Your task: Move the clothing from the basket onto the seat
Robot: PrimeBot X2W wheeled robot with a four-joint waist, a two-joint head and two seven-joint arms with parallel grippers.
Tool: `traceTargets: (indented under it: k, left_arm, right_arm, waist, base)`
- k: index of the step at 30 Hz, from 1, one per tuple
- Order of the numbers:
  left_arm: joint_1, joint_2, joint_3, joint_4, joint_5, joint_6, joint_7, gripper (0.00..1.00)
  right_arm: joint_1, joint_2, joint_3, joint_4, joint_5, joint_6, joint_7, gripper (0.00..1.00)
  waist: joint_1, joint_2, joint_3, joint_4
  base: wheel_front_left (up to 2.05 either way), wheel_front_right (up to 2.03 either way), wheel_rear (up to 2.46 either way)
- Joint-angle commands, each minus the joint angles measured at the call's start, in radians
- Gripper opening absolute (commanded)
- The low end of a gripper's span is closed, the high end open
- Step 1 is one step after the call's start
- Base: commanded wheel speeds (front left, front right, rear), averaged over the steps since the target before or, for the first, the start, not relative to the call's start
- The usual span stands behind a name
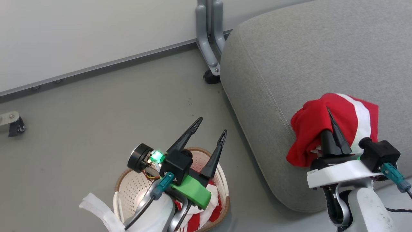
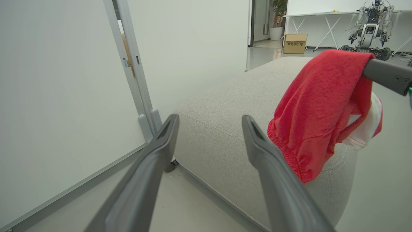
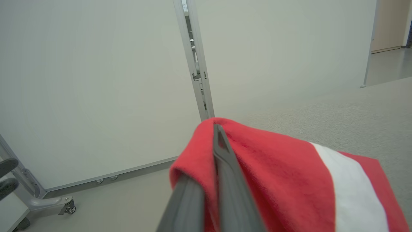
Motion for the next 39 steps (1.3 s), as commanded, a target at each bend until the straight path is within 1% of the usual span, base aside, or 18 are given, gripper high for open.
traceTargets:
  k: [1, 11, 13, 16, 18, 19, 23, 26, 32, 34, 37, 38, 39]
  left_arm:
    - [-0.014, 0.010, 0.002, 0.000, 0.012, -0.003, -0.001, 1.00]
    - [-0.049, 0.036, -0.009, 0.006, 0.025, -0.014, 0.002, 1.00]
    - [-0.059, 0.042, -0.009, 0.005, 0.028, -0.016, 0.005, 1.00]
    - [-0.076, 0.051, -0.016, -0.002, 0.032, -0.019, 0.016, 1.00]
    - [-0.089, 0.058, -0.022, -0.009, 0.039, -0.024, 0.028, 1.00]
    - [-0.098, 0.061, -0.025, -0.015, 0.042, -0.025, 0.035, 1.00]
    - [-0.140, 0.078, -0.039, -0.039, 0.063, -0.037, 0.063, 1.00]
    - [-0.172, 0.088, -0.046, -0.059, 0.071, -0.045, 0.089, 1.00]
    - [-0.249, 0.100, -0.069, -0.097, 0.086, -0.062, 0.127, 1.00]
    - [-0.272, 0.105, -0.077, -0.104, 0.093, -0.069, 0.128, 1.00]
    - [-0.304, 0.104, -0.101, -0.107, 0.103, -0.077, 0.127, 1.00]
    - [-0.312, 0.102, -0.107, -0.106, 0.104, -0.078, 0.125, 1.00]
    - [-0.324, 0.096, -0.119, -0.104, 0.108, -0.082, 0.122, 1.00]
  right_arm:
    - [0.011, -0.002, -0.006, -0.016, -0.005, 0.000, -0.003, 0.00]
    - [0.029, -0.001, -0.012, -0.081, 0.029, 0.000, -0.003, 0.00]
    - [0.032, -0.001, -0.016, -0.082, 0.070, 0.000, -0.003, 0.00]
    - [0.021, 0.000, -0.014, -0.087, 0.097, 0.000, -0.003, 0.00]
    - [0.011, -0.001, -0.029, -0.081, 0.156, 0.000, -0.003, 0.00]
    - [0.000, -0.003, -0.047, -0.071, 0.223, 0.000, -0.003, 0.00]
    - [-0.087, -0.001, -0.091, -0.055, 0.347, 0.000, -0.003, 0.00]
    - [-0.182, -0.001, -0.131, -0.044, 0.367, 0.000, -0.003, 0.00]
    - [-0.434, -0.001, -0.264, -0.009, 0.300, 0.000, -0.003, 0.00]
    - [-0.521, -0.001, -0.314, -0.002, 0.217, 0.000, -0.003, 0.00]
    - [-0.624, -0.005, -0.389, 0.035, 0.137, 0.000, -0.003, 0.00]
    - [-0.652, -0.009, -0.404, 0.050, 0.119, 0.000, -0.003, 0.00]
    - [-0.685, -0.025, -0.421, 0.076, 0.074, 0.000, -0.003, 0.00]
  waist:
    - [0.0000, 0.0000, 0.038, -0.069]
    - [0.0000, 0.0000, 0.119, -0.213]
    - [0.0000, 0.0000, 0.139, -0.235]
    - [0.0000, 0.0000, 0.174, -0.256]
    - [0.0000, 0.0000, 0.206, -0.262]
    - [0.0000, 0.0000, 0.225, -0.262]
    - [0.0000, 0.0000, 0.315, -0.241]
    - [0.0000, 0.0000, 0.388, -0.215]
    - [0.0000, 0.0000, 0.537, -0.140]
    - [0.0000, 0.0000, 0.572, -0.117]
    - [0.0000, 0.0000, 0.610, -0.080]
    - [0.0000, 0.0000, 0.618, -0.070]
    - [0.0000, 0.0000, 0.629, -0.055]
  base:
    - [0.00, 0.00, 0.00]
    - [0.00, 0.00, 0.00]
    - [0.00, 0.00, 0.00]
    - [0.00, 0.00, 0.00]
    - [0.00, 0.00, 0.00]
    - [0.00, 0.00, 0.00]
    - [0.00, 0.00, 0.00]
    - [0.00, 0.00, 0.00]
    - [0.00, 0.00, 0.00]
    - [0.00, 0.00, 0.00]
    - [0.00, 0.00, 0.00]
    - [0.00, 0.00, 0.00]
    - [0.00, 0.00, 0.00]
